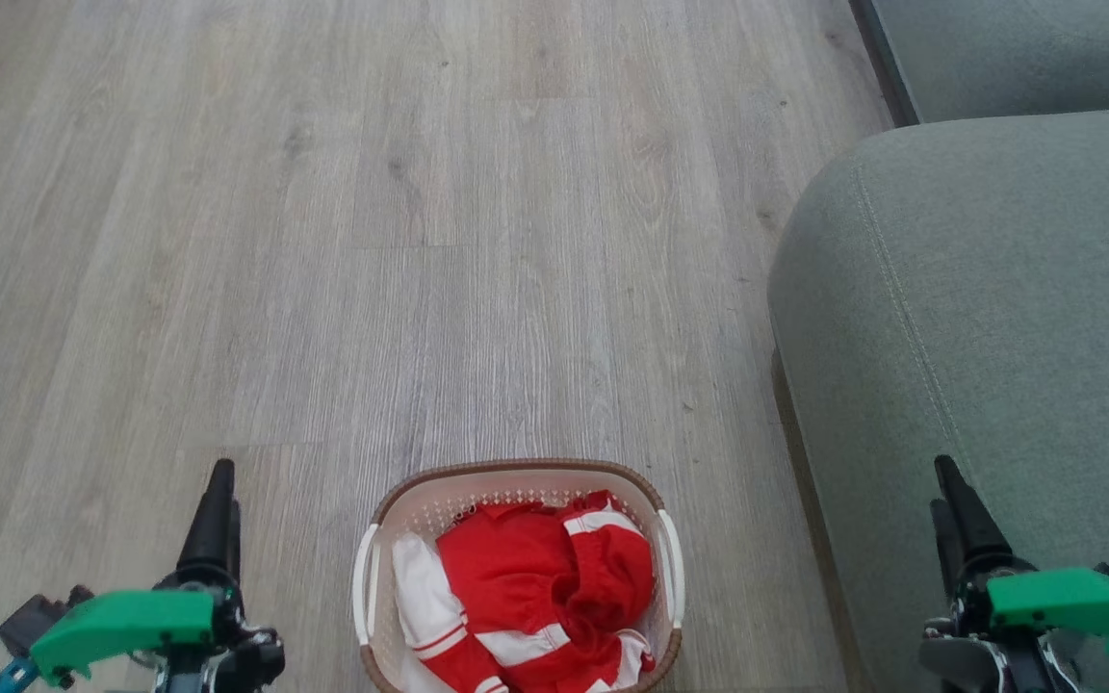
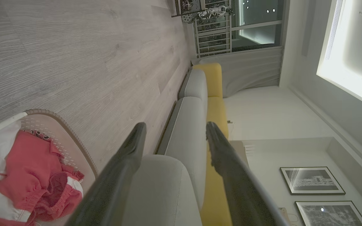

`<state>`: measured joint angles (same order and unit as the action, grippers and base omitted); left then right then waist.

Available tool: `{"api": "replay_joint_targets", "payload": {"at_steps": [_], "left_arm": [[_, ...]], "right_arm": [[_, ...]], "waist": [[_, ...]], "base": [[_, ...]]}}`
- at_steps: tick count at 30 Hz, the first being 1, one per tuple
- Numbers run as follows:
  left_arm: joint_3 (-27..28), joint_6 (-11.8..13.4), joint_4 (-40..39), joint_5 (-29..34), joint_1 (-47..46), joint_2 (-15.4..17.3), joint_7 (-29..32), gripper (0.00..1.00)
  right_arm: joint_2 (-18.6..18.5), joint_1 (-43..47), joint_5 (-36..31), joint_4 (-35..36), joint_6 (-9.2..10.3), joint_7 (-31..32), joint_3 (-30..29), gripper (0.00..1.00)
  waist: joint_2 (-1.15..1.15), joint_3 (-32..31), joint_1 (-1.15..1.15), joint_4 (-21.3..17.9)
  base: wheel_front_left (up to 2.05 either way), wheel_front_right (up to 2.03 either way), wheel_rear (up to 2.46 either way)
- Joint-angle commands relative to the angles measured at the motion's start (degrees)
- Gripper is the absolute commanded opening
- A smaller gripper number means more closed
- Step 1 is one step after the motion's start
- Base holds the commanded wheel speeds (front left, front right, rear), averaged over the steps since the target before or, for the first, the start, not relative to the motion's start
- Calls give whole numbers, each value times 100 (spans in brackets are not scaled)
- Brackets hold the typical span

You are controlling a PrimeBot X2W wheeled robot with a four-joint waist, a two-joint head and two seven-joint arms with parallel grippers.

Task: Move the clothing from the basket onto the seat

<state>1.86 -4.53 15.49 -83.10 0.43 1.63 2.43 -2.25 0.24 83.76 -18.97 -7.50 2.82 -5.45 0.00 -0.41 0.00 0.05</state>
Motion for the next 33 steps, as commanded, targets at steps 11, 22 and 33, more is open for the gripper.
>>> {"api": "replay_joint_targets", "payload": {"at_steps": [11, 22, 33], "left_arm": [[-209, 179, -492, 1116, -162, 66, -209, 100], [-410, 375, -675, 2342, -99, 74, -410, 100], [-525, 544, -798, 3183, -11, 117, -578, 100]], "right_arm": [[-41, -208, -1094, 570, 0, -222, 167, 100], [-44, -154, -2068, 753, 0, -427, 389, 100], [-46, -139, -2779, 790, 0, -597, 471, 100]], "waist": [[0, -15, 0, 2], [0, -29, 0, 10], [0, -35, 0, 9]], "base": [[0, 0, 0], [0, 0, 0], [0, 0, 0]]}}
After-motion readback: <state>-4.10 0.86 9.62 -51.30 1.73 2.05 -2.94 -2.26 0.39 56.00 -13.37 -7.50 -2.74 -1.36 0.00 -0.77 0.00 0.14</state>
